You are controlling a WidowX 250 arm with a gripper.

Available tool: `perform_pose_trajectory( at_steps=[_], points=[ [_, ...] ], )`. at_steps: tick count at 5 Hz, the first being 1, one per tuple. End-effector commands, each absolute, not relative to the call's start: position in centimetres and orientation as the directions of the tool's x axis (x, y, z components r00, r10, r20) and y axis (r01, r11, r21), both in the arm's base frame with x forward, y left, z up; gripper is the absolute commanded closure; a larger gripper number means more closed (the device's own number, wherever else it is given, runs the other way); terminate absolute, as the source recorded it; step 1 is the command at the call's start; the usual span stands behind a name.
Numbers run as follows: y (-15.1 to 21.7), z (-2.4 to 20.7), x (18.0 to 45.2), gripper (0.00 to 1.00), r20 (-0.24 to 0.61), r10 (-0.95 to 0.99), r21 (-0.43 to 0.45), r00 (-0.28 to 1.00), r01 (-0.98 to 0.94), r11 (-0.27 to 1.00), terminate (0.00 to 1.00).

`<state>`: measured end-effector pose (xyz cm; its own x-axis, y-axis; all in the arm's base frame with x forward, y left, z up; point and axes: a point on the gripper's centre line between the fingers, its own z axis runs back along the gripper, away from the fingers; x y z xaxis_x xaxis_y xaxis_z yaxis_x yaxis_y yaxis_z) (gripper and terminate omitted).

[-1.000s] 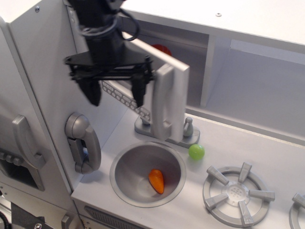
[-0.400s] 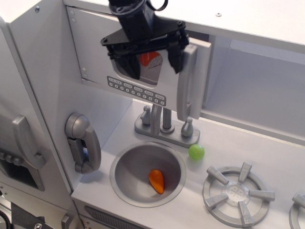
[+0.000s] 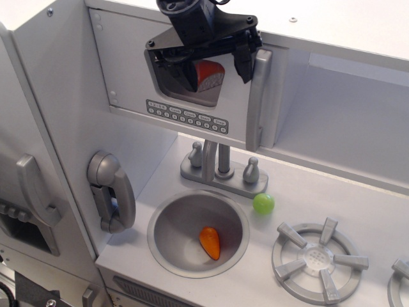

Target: Close microwave

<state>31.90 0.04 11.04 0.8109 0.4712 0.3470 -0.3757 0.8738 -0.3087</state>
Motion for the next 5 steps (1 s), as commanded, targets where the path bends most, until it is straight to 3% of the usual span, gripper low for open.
perform_pose_trajectory(
  at_steps=[1,2,3,5],
  points=[
    [1.8,12.2,29.5,0.00,0.335,0.417,-0.278,0.845,-0.335,0.900,0.00],
    [2.9,11.3,25.3,0.00,0.224,0.358,-0.165,0.907,-0.327,0.931,0.00],
    [3.5,10.5,22.2,0.00,0.154,0.322,-0.137,0.934,-0.302,0.943,0.00],
    [6.7,10.0,20.5,0.00,0.092,0.302,-0.126,0.949,-0.289,0.949,0.00]
  ],
)
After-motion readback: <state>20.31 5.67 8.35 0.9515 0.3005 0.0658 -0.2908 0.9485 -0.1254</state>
